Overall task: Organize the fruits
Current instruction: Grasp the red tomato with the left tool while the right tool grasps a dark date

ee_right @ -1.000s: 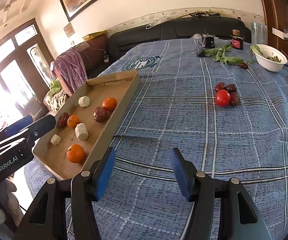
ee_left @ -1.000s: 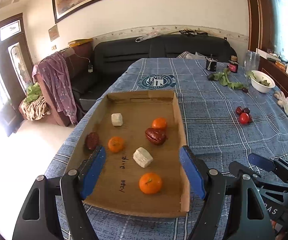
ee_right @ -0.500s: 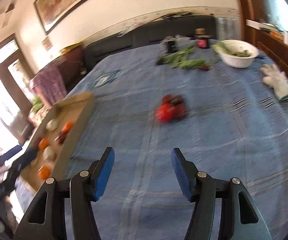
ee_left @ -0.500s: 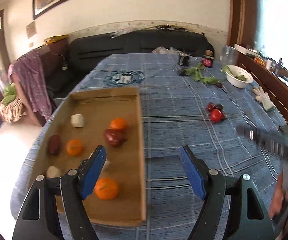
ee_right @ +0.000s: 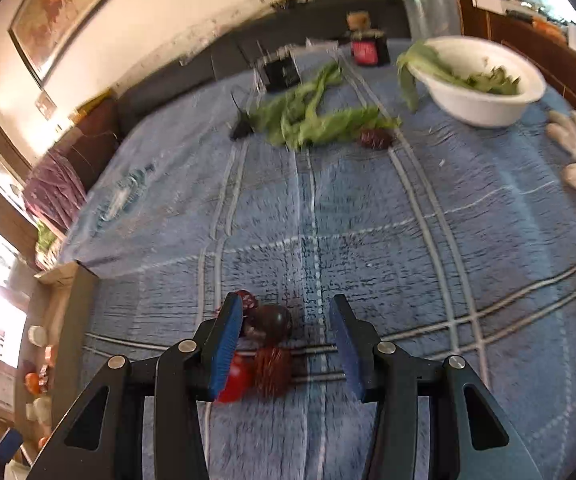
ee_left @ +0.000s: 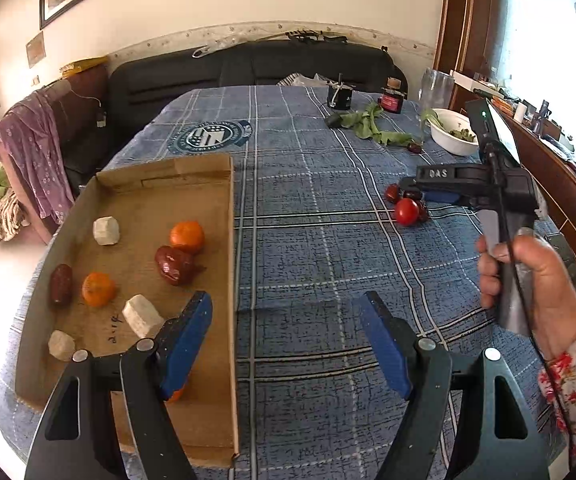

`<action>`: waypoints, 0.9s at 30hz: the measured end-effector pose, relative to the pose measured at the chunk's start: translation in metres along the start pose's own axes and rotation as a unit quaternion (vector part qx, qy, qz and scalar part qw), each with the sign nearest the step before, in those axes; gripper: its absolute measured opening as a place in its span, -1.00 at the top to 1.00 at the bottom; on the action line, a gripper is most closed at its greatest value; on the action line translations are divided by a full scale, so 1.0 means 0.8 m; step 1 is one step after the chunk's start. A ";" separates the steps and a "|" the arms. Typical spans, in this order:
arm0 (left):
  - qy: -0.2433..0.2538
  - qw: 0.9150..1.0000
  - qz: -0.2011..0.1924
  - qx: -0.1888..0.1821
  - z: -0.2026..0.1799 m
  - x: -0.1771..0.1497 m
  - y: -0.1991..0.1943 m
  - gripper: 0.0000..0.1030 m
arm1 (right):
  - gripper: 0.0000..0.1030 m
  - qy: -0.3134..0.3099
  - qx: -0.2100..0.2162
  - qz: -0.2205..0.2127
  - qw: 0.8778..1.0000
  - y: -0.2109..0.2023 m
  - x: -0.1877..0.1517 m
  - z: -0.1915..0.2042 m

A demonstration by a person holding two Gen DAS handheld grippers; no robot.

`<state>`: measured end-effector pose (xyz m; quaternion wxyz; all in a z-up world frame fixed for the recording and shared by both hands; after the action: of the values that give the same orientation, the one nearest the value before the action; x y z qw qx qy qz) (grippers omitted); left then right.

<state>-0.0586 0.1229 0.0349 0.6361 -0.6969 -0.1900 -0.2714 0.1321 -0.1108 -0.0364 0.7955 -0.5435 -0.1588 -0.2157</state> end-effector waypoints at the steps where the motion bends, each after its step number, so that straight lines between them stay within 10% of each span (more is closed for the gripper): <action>1: 0.000 1.000 0.002 -0.005 -0.001 0.002 0.003 -0.46 | 0.02 -0.002 0.000 0.002 1.000 0.001 0.001 0.001; 5: 0.001 1.000 0.009 -0.028 -0.016 0.013 0.015 -0.46 | 0.53 -0.014 0.034 0.018 0.999 0.001 -0.009 0.007; 19: 0.015 0.995 0.013 -0.099 -0.102 0.085 0.102 -0.45 | 0.54 0.048 -0.017 -0.078 0.996 -0.078 -0.029 -0.074; 27: 0.014 0.990 0.032 -0.133 -0.133 0.110 0.165 0.21 | 0.54 0.044 -0.015 -0.064 0.997 -0.060 -0.025 -0.081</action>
<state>0.0760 -0.0050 -0.0094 0.5485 -0.7773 -0.1205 -0.2836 0.0916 -0.1828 -0.0309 0.7782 -0.5340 -0.1549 -0.2919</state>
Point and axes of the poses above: each gripper's, at about its wrist camera, not at the fingertips, and y roughly the way its jaws point, z to its left, x to its top, the point moved 4 cm from there along y, roughly the way its jaws point, and after that the axes turned 4 degrees about z, right-handed, at the moved point
